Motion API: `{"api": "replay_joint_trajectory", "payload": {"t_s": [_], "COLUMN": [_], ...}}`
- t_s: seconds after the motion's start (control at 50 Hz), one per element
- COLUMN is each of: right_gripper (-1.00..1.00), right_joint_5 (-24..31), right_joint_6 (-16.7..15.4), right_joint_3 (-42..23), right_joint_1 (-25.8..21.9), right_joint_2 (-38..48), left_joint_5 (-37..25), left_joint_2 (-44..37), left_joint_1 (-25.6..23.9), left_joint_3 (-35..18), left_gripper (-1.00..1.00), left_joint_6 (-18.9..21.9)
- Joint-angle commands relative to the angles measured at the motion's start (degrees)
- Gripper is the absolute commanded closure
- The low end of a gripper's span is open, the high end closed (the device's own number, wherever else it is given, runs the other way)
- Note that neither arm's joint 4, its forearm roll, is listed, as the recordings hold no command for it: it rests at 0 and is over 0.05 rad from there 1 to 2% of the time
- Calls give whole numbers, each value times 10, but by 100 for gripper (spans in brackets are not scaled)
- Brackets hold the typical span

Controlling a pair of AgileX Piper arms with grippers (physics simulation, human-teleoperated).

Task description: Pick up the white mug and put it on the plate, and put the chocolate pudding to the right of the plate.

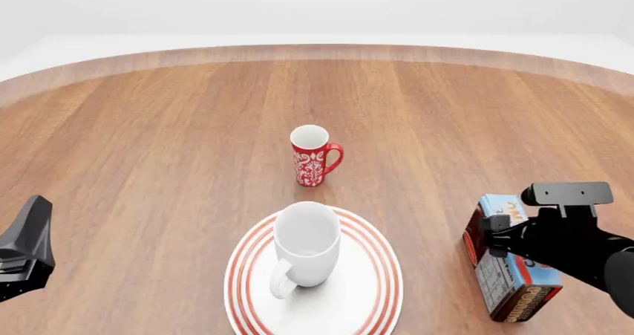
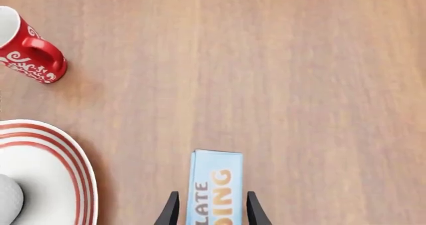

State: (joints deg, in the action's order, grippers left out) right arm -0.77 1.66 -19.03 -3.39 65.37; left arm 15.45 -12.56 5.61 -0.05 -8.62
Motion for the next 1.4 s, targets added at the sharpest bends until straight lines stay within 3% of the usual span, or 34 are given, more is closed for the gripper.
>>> {"api": "replay_joint_trajectory", "payload": {"t_s": [0.02,0.8,1.4], "right_gripper": [-100,-100,-100], "right_joint_5": [28,140,133], "right_joint_6": [1,7,-5], "right_joint_3": [-17,-136,-140], "right_joint_1": [2,-11,-16], "right_joint_2": [-22,-138,-297], "left_joint_5": [0,0,0], "left_joint_2": [0,0,0], "left_joint_1": [0,0,0], "left_joint_3": [0,0,0], "left_gripper": [-100,-100,-100], "left_joint_6": [0,0,0]}}
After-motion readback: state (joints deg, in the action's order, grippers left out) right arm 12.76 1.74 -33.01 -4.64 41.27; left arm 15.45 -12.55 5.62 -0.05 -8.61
